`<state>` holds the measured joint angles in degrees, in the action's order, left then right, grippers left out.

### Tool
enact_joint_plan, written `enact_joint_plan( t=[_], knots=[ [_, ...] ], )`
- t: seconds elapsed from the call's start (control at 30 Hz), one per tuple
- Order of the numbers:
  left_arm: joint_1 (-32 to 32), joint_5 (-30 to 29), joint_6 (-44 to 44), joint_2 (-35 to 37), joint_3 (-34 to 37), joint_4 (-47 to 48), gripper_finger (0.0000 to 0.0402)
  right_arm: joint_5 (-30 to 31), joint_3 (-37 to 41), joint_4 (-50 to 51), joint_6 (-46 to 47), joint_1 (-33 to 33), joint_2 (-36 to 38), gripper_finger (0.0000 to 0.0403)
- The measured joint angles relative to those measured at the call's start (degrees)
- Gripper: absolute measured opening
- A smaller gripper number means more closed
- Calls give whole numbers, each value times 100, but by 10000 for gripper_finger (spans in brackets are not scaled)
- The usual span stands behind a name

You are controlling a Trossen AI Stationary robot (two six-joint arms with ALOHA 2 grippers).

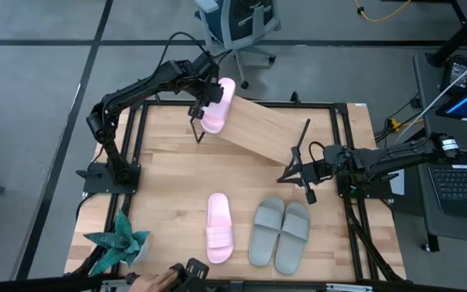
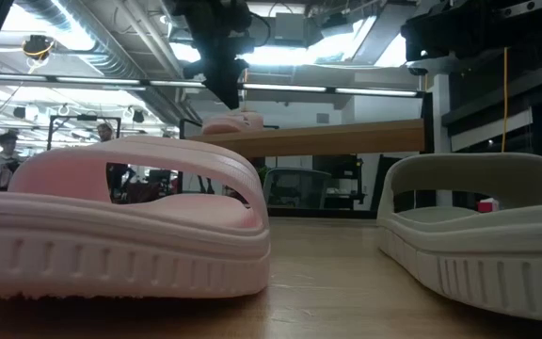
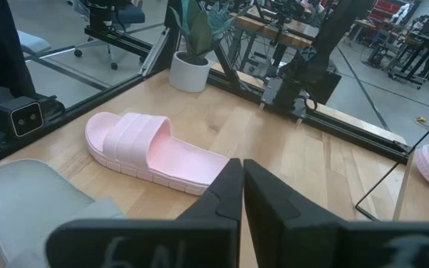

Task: Pick and place slides into the shelf
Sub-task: Put the pink slide on the shelf

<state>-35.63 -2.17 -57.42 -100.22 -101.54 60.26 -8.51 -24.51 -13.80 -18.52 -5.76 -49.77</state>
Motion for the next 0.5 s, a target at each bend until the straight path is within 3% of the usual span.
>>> enact_joint_plan(
  t=[0.2, 0.4, 0.5],
  knots=[
    [14, -142, -14, 0, 0, -101, 72, 0, 1, -1, 0, 0, 0, 17],
    [209, -1008, -20, 37, -32, -43, 72, 0, -1, 0, 0, 0, -1, 17],
    [380, -1053, -63, 63, -234, -16, 69, 0, 1, -2, 0, 0, -1, 17]
  ],
)
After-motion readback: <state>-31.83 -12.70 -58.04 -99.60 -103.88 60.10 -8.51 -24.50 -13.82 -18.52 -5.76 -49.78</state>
